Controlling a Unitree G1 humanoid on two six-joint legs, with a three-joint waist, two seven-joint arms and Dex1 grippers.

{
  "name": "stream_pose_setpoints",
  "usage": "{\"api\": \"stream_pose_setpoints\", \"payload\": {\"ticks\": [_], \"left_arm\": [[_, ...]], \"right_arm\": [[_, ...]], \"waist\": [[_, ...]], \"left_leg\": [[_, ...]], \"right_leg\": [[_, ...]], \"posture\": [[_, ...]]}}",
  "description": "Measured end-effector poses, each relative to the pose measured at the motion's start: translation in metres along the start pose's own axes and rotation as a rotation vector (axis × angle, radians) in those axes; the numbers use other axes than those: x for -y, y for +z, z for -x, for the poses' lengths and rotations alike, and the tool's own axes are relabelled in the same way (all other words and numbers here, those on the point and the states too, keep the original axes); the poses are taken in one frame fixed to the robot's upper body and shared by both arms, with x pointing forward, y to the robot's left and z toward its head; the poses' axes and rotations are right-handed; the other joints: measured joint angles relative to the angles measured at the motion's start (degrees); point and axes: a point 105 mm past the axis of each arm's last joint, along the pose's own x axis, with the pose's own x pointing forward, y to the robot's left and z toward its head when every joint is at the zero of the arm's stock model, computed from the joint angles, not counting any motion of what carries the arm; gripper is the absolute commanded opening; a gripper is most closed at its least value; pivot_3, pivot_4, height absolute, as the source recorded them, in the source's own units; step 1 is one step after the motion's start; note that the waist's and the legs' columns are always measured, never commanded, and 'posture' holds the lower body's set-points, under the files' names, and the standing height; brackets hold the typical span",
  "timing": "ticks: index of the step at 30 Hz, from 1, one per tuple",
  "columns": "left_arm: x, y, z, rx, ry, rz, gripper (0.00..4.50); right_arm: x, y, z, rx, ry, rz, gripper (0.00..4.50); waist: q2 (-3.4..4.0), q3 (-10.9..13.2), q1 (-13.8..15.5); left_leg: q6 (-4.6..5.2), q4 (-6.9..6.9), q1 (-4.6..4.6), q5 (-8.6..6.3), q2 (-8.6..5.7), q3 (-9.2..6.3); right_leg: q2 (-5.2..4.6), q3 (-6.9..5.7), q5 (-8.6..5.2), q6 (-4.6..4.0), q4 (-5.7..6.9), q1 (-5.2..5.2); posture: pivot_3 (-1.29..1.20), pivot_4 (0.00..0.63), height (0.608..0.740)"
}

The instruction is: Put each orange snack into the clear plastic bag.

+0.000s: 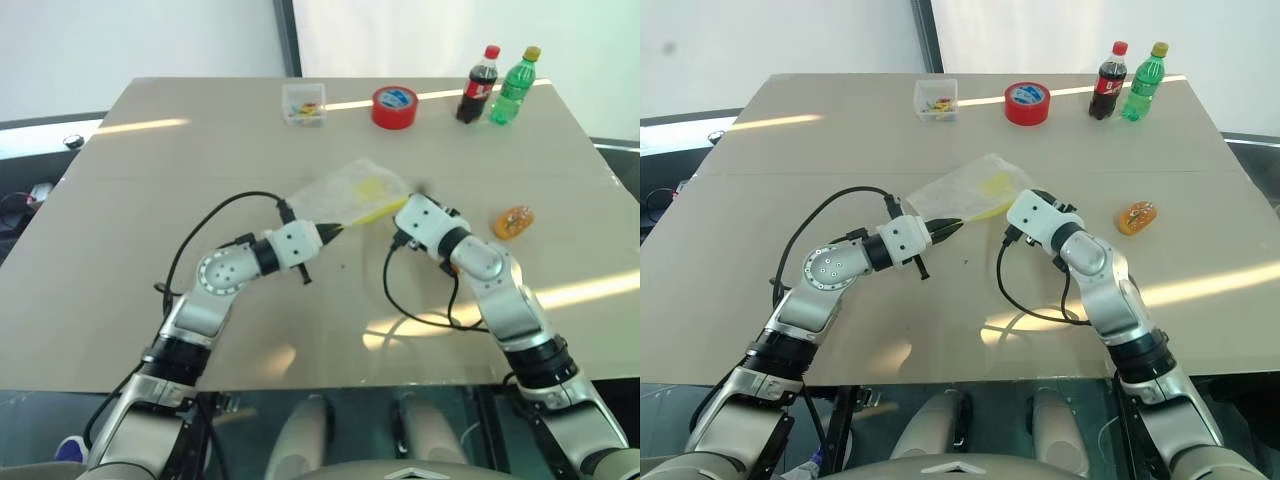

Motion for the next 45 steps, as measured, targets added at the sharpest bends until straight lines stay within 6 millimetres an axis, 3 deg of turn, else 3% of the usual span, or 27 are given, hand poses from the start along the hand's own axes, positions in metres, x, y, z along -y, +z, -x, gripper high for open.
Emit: {"api": "stream_pose_setpoints", "payload": {"ticks": [2,3,5,8,16,26,29,31,33,38,41,44,45], "left_arm": [[-0.006,0.002,0.005,0.038,-0.012,0.033,0.0],[-0.007,0.003,0.006,0.043,-0.012,0.038,0.0],[-0.012,0.009,0.008,0.089,-0.044,0.063,0.0],[-0.014,0.011,0.01,0.108,-0.083,0.077,0.0],[-0.019,0.012,0.013,0.115,-0.138,0.085,0.0],[-0.018,0.021,0.011,0.149,-0.155,0.081,0.0],[-0.016,0.022,0.013,0.147,-0.184,0.068,0.0],[-0.016,0.021,0.014,0.143,-0.206,0.057,0.0],[-0.018,0.02,0.015,0.139,-0.209,0.055,0.0],[-0.026,0.024,0.009,0.152,-0.206,0.045,0.0],[-0.026,0.02,0.01,0.142,-0.204,0.062,0.0],[-0.026,0.016,0.01,0.13,-0.202,0.078,0.0],[-0.026,0.015,0.01,0.126,-0.202,0.08,0.0]], "right_arm": [[0.0,0.004,0.011,0.022,0.016,-0.075,2.18],[0.0,0.005,0.012,0.025,0.017,-0.082,1.95],[0.003,0.012,0.016,0.054,0.019,-0.174,1.38],[0.0,0.017,0.016,0.073,0.032,-0.25,0.13],[-0.003,0.04,0.002,0.131,0.048,-0.438,0.05],[-0.023,0.028,-0.012,0.071,0.114,-0.683,0.05],[-0.022,0.021,-0.017,0.059,0.077,-0.55,0.05],[-0.016,0.004,-0.024,0.027,0.001,-0.08,0.05],[-0.015,-0.002,-0.026,0.031,-0.024,0.091,0.05],[-0.024,0.006,-0.036,0.106,-0.022,0.369,1.43],[-0.022,0.009,-0.037,0.135,-0.045,0.454,3.21],[-0.02,0.008,-0.035,0.146,-0.047,0.513,4.43],[-0.019,0.007,-0.034,0.145,-0.047,0.52,4.48]], "waist": [[0.0,0.0,0.03],[0.0,0.0,0.01],[0.0,0.0,-0.1],[0.01,0.0,-0.15],[0.01,0.0,-0.14],[0.01,0.0,-0.19],[0.02,0.0,-0.22],[0.04,0.01,-0.04],[0.03,0.01,-0.19],[0.03,0.01,-0.66],[0.03,0.01,-0.41],[0.03,0.01,-0.25],[0.03,0.01,-0.2]], "left_leg": [[0.0,0.05,-0.01,0.0,0.0,-0.03],[0.01,0.06,0.0,0.0,0.01,-0.05],[0.01,0.07,0.02,0.0,0.01,-0.05],[0.01,0.07,0.04,0.0,0.0,-0.06],[0.01,0.07,0.03,0.0,-0.02,-0.07],[0.01,0.06,0.03,0.0,-0.01,-0.06],[0.01,0.07,0.04,0.0,-0.06,-0.04],[0.01,0.09,0.04,0.0,-0.12,-0.05],[-0.01,0.08,0.03,0.01,-0.08,-0.05],[-0.02,0.08,0.03,0.02,-0.04,0.02],[-0.02,0.08,0.01,0.02,-0.04,0.01],[-0.01,0.09,0.01,0.01,-0.04,0.0],[-0.01,0.09,0.01,0.01,-0.04,-0.01]], "right_leg": [[0.0,-0.03,0.0,0.0,0.02,0.02],[0.0,-0.04,0.0,0.0,0.03,0.04],[0.03,-0.05,0.0,0.0,0.05,0.05],[0.08,-0.06,0.0,0.0,0.06,0.05],[0.07,-0.06,0.0,0.0,0.05,0.04],[0.06,-0.04,0.0,0.0,0.06,0.04],[0.06,-0.04,0.0,0.0,0.05,0.04],[0.03,-0.08,0.0,0.01,0.03,0.03],[0.07,-0.08,0.0,0.01,0.04,0.03],[0.11,-0.01,0.0,0.01,0.06,-0.01],[0.1,-0.01,0.0,0.01,0.03,0.0],[0.1,-0.01,0.0,0.01,0.03,0.01],[0.1,-0.02,0.0,0.01,0.03,0.01]], "posture": [[0.0,0.15,0.74],[0.0,0.15,0.74],[0.0,0.15,0.74],[0.0,0.15,0.74],[0.0,0.15,0.74],[0.0,0.15,0.74],[0.0,0.15,0.74],[0.0,0.15,0.74],[0.0,0.15,0.74],[0.0,0.15,0.74],[0.0,0.15,0.74],[0.0,0.15,0.74],[0.0,0.15,0.74]]}}
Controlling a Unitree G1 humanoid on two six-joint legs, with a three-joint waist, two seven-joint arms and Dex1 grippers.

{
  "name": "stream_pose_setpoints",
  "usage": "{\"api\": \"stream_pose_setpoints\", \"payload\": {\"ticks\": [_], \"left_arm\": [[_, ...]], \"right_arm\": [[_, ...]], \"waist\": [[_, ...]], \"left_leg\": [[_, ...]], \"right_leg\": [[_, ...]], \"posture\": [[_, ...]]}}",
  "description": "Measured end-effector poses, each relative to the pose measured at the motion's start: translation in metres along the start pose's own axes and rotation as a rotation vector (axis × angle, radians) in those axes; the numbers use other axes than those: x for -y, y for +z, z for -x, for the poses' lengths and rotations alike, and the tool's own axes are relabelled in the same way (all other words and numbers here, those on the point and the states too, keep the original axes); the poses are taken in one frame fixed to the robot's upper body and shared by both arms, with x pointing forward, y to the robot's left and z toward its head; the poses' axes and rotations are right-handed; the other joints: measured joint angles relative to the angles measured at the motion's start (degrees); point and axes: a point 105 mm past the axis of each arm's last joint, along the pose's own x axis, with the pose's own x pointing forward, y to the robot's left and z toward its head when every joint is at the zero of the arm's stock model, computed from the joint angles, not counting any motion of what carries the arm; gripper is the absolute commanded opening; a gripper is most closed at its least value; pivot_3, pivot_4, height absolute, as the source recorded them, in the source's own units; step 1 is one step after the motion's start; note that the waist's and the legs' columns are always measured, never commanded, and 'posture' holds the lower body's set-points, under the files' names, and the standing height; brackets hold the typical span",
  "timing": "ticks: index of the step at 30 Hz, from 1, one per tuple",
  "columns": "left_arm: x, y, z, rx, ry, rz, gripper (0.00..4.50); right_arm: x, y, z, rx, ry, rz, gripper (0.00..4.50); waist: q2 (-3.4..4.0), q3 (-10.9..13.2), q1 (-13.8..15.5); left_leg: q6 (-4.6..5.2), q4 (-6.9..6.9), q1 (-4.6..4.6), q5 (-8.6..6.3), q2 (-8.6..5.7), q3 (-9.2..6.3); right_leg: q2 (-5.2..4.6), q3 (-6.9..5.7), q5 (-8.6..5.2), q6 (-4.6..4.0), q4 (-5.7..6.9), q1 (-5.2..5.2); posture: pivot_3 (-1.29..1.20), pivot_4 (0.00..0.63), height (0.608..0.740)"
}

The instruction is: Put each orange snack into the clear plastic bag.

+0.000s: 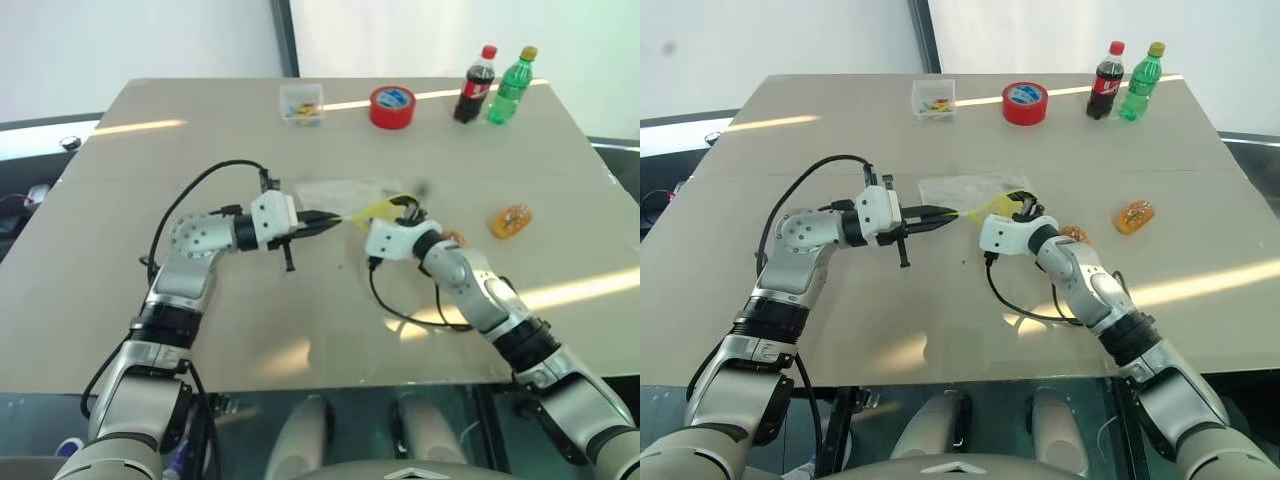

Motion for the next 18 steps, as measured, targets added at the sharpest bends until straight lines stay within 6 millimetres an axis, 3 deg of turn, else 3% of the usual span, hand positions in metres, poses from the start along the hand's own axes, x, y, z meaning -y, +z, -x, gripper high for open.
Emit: {"api": "stream_pose_setpoints", "payload": {"ticks": [7,10,15,18], "left_arm": [[-0.003,-0.01,-0.002,-0.029,0.039,0.058,0.0],[-0.008,-0.016,0.0,-0.046,0.079,0.082,0.0],[-0.011,-0.016,-0.004,-0.043,0.096,0.081,0.0],[-0.012,-0.019,-0.004,-0.049,0.11,0.091,0.0]], "right_arm": [[0.007,-0.007,0.028,-0.033,0.014,-0.111,4.48],[0.013,-0.009,0.056,-0.078,0.027,-0.258,4.48],[0.02,-0.012,0.084,-0.165,-0.005,-0.474,4.48],[0.014,-0.03,0.103,-0.302,-0.053,-0.676,4.48]], "waist": [[0.0,0.0,0.11],[0.0,0.0,0.22],[-0.01,0.0,0.15],[-0.01,-0.01,0.24]], "left_leg": [[0.02,0.05,-0.05,-0.01,-0.01,-0.04],[0.02,0.05,-0.05,-0.01,0.0,-0.1],[0.03,0.07,-0.02,-0.01,0.0,-0.11],[0.03,0.08,-0.01,-0.01,-0.01,-0.11]], "right_leg": [[-0.01,-0.02,0.0,0.0,0.0,0.02],[0.0,-0.08,0.0,0.0,0.01,0.03],[0.02,-0.08,0.0,0.0,0.04,0.07],[0.01,-0.08,0.0,0.0,0.03,0.11]], "posture": [[0.0,0.15,0.74],[0.0,0.15,0.74],[0.0,0.15,0.74],[0.0,0.15,0.74]]}}
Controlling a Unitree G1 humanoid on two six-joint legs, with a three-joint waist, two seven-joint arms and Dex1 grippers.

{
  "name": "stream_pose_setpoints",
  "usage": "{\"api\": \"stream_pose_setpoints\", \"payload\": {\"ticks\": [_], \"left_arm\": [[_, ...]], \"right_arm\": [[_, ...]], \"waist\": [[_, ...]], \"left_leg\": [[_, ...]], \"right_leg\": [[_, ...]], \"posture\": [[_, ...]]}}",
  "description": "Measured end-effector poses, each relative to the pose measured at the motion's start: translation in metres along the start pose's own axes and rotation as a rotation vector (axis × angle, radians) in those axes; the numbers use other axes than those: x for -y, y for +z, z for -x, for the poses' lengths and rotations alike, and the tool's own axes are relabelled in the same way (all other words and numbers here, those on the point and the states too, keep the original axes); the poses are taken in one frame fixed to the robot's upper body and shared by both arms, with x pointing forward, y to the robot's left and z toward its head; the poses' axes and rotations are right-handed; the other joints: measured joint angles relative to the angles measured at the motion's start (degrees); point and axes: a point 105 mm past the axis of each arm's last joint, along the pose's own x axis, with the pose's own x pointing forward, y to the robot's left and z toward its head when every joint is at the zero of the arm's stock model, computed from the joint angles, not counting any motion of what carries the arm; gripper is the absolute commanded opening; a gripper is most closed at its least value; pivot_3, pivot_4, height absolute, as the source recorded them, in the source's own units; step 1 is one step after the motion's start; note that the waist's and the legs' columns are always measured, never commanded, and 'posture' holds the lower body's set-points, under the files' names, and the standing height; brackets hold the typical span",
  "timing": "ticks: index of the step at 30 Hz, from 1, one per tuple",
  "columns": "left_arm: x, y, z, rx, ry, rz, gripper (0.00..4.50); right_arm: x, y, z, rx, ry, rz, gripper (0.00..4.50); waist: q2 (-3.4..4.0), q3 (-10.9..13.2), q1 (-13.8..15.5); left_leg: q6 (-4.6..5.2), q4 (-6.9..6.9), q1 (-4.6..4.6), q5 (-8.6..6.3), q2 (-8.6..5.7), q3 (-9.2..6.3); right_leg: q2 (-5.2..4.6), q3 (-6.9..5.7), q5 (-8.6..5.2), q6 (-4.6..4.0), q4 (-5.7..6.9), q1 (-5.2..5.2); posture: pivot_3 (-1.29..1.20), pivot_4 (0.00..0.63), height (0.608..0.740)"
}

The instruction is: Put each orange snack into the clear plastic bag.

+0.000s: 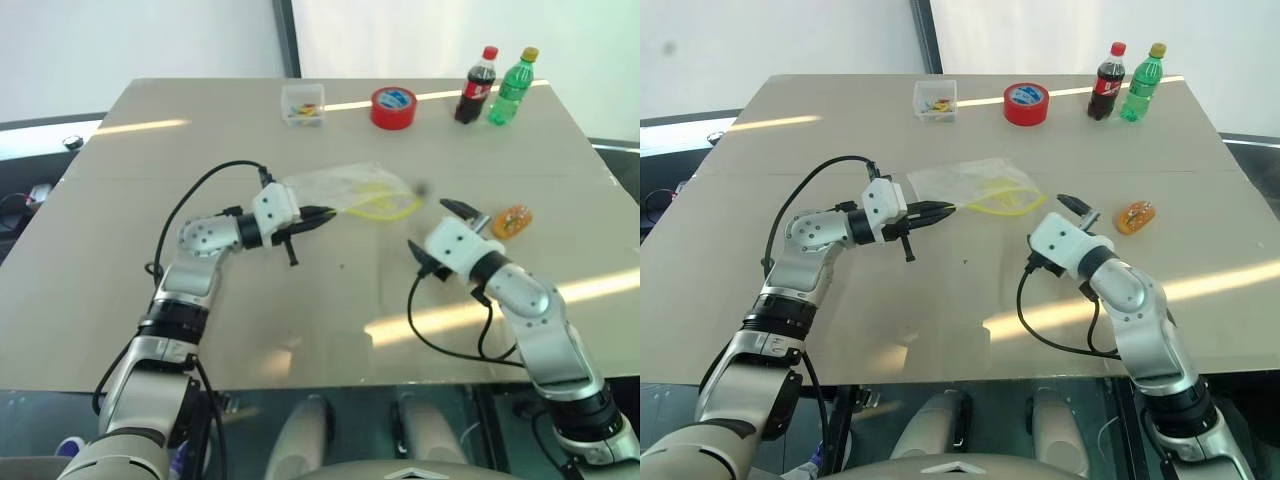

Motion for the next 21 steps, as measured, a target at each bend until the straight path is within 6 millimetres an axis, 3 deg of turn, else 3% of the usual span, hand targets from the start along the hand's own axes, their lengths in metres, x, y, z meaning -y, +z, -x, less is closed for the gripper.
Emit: {"api": "stream_pose_setpoints", "payload": {"ticks": [4,6,9,12,15,18,21], "left_arm": [[0.0,-0.003,0.0,-0.007,0.003,0.008,0.0],[-0.001,-0.002,-0.001,-0.001,0.004,0.008,0.0],[-0.004,0.001,-0.002,0.007,0.01,0.002,0.0],[-0.006,0.002,-0.001,0.012,0.018,0.002,0.0],[-0.006,0.003,-0.001,0.015,0.019,0.007,0.0],[-0.006,0.002,-0.001,0.017,0.02,0.017,0.0],[-0.005,0.003,-0.002,0.02,0.02,0.019,0.0]], "right_arm": [[0.002,-0.022,0.005,-0.1,-0.041,-0.155,4.48],[0.001,-0.037,0.001,-0.152,-0.072,-0.287,3.98],[-0.006,-0.053,-0.006,-0.198,-0.065,-0.393,2.83],[-0.006,-0.052,-0.007,-0.189,-0.056,-0.412,1.24],[-0.006,-0.052,-0.006,-0.182,-0.051,-0.44,0.2],[-0.007,-0.043,-0.008,-0.136,-0.025,-0.472,0.2],[-0.004,-0.007,-0.013,-0.004,0.009,-0.473,0.2]], "waist": [[0.01,0.0,-0.06],[0.0,0.0,-0.09],[0.01,0.0,-0.08],[0.01,0.0,-0.09],[0.01,0.0,-0.09],[0.01,0.01,-0.2],[0.01,0.01,-0.38]], "left_leg": [[0.0,0.0,0.01,0.0,0.0,0.0],[0.0,-0.01,0.03,0.0,0.01,-0.01],[0.0,-0.01,0.04,0.0,0.0,0.02],[0.0,-0.01,0.03,0.0,0.0,0.01],[0.0,-0.01,0.03,0.0,0.0,0.0],[0.0,-0.01,0.04,0.0,0.01,0.02],[0.0,-0.02,0.04,0.0,0.03,0.02]], "right_leg": [[0.0,0.0,0.0,0.0,0.02,-0.01],[0.01,0.0,0.0,0.0,0.02,0.0],[-0.02,0.02,0.0,0.0,0.02,0.0],[-0.02,0.01,0.0,0.0,0.01,0.0],[-0.02,0.0,0.0,0.0,0.01,0.0],[-0.01,0.02,0.0,0.0,0.02,0.0],[0.02,0.03,0.0,0.0,0.05,-0.03]], "posture": [[0.0,0.15,0.74],[0.0,0.15,0.74],[0.0,0.15,0.74],[0.0,0.15,0.74],[0.0,0.15,0.74],[0.0,0.15,0.74],[0.0,0.15,0.74]]}}
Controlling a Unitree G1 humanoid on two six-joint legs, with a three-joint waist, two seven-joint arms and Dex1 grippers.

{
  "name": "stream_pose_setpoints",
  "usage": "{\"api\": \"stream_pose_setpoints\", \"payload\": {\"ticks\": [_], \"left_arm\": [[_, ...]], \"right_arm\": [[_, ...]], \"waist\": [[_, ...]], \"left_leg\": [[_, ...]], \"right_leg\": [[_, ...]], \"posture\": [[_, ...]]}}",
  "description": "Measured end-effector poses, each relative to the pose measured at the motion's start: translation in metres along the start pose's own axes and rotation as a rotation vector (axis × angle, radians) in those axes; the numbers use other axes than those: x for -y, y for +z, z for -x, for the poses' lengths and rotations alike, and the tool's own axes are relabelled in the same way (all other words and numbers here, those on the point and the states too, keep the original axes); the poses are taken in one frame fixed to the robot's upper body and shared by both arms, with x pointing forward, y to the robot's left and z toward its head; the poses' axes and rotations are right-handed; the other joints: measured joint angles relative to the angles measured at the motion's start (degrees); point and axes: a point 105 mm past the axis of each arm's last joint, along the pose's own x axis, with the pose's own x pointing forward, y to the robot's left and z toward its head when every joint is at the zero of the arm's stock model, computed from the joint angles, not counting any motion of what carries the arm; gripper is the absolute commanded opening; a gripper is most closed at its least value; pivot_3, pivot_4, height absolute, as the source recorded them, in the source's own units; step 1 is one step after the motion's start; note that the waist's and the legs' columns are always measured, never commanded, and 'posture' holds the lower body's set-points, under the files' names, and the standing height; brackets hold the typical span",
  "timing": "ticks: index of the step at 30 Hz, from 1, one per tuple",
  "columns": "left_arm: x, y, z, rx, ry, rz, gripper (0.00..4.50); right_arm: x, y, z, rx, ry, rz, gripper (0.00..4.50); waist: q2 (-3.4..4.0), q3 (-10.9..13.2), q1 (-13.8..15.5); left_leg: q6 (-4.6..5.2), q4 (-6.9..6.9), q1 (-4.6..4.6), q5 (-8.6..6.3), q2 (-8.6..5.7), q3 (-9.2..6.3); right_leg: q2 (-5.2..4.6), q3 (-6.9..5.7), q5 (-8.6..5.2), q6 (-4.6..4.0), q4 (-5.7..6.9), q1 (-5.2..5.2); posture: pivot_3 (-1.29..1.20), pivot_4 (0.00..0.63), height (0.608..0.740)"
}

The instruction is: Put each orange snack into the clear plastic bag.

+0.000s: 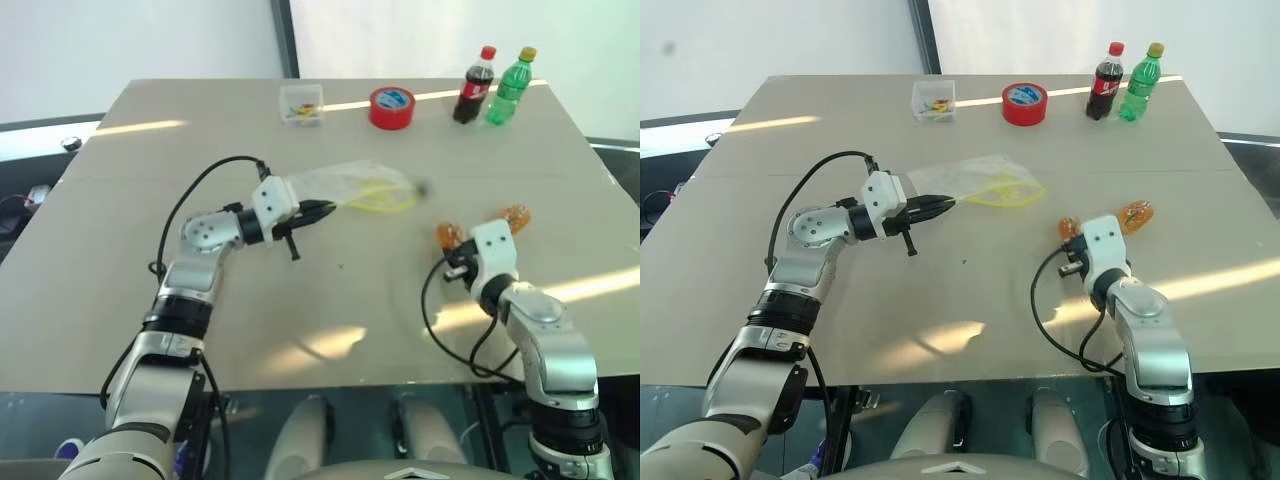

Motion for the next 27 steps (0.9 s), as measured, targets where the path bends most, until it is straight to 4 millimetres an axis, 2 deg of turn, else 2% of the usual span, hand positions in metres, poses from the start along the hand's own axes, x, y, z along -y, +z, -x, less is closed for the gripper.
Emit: {"api": "stream_pose_setpoints", "payload": {"ticks": [2,5,7,12,14,21,27], "left_arm": [[0.0,0.0,0.0,0.001,-0.001,0.001,0.0],[0.001,0.0,0.0,0.001,-0.011,0.001,0.0],[0.003,0.0,0.0,0.001,-0.017,0.002,0.0],[0.01,0.001,0.0,0.01,-0.045,-0.002,0.0],[0.012,0.004,-0.001,0.022,-0.049,-0.007,0.0],[0.018,0.009,-0.001,0.046,-0.061,-0.005,0.0],[0.036,0.008,0.003,0.036,-0.166,-0.024,0.0]], "right_arm": [[-0.013,0.023,-0.005,0.075,0.05,0.013,0.2],[-0.029,0.037,-0.012,0.111,0.115,0.044,0.2],[-0.032,0.036,-0.017,0.097,0.135,0.09,0.2],[-0.033,0.014,-0.034,0.002,0.163,0.232,0.2],[-0.033,0.012,-0.037,-0.006,0.164,0.26,0.2],[-0.034,0.011,-0.042,0.001,0.187,0.292,0.2],[-0.038,0.017,-0.05,0.02,0.247,0.355,0.2]], "waist": [[0.0,0.0,0.08],[0.0,0.0,0.2],[0.0,0.0,0.38],[0.0,0.0,0.21],[0.0,0.0,0.2],[0.0,0.0,0.19],[0.0,0.0,0.16]], "left_leg": [[0.0,0.0,0.0,0.0,0.01,-0.02],[0.0,0.0,-0.01,0.0,-0.01,-0.02],[0.0,0.01,-0.02,0.0,-0.04,-0.03],[0.0,0.0,-0.04,0.0,-0.04,-0.02],[0.0,0.0,-0.04,0.0,-0.04,-0.01],[0.0,0.0,-0.04,0.0,-0.03,0.0],[0.0,0.0,-0.04,0.0,-0.02,0.0]], "right_leg": [[0.01,-0.02,0.0,0.0,0.0,0.0],[-0.03,-0.02,0.0,0.0,-0.03,0.02],[-0.07,-0.04,0.0,0.0,-0.06,0.03],[-0.06,-0.03,0.0,0.0,-0.05,-0.02],[-0.06,-0.02,0.0,0.0,-0.05,-0.03],[-0.06,-0.01,0.0,0.0,-0.05,-0.03],[-0.04,-0.02,0.0,0.0,-0.05,-0.03]], "posture": [[0.0,0.15,0.74],[0.0,0.15,0.74],[0.0,0.15,0.74],[0.0,0.15,0.74],[0.0,0.15,0.74],[0.0,0.15,0.74],[0.0,0.15,0.74]]}}
